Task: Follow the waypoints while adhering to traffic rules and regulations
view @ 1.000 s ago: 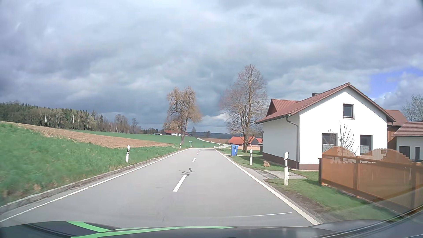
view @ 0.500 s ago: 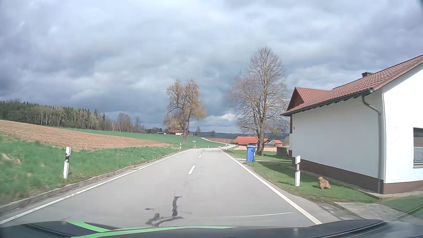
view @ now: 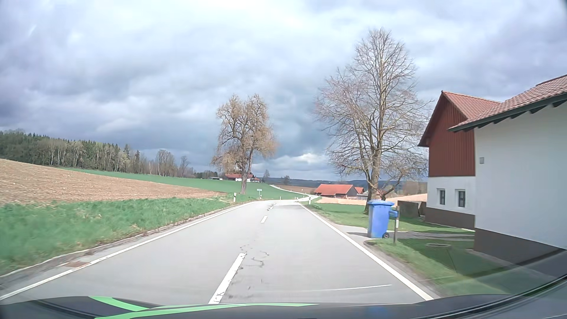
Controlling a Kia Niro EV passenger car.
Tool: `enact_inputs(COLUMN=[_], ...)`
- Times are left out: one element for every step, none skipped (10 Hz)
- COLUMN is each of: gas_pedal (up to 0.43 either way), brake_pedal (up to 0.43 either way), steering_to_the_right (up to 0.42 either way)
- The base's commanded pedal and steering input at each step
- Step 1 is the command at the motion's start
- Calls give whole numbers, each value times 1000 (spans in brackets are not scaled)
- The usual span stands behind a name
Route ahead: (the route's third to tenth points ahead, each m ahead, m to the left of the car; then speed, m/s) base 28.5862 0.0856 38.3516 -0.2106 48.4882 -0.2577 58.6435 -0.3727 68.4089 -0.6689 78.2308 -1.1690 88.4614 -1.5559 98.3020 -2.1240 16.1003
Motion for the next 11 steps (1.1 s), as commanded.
enact_inputs(gas_pedal=[189, 189, 189, 189, 177, 169, 157, 150, 138, 118, 110], brake_pedal=[0, 0, 0, 0, 0, 0, 0, 0, 0, 0, 0], steering_to_the_right=[2, 2, 2, 4, 4, 4, 4, 5, 4, 4, 4])
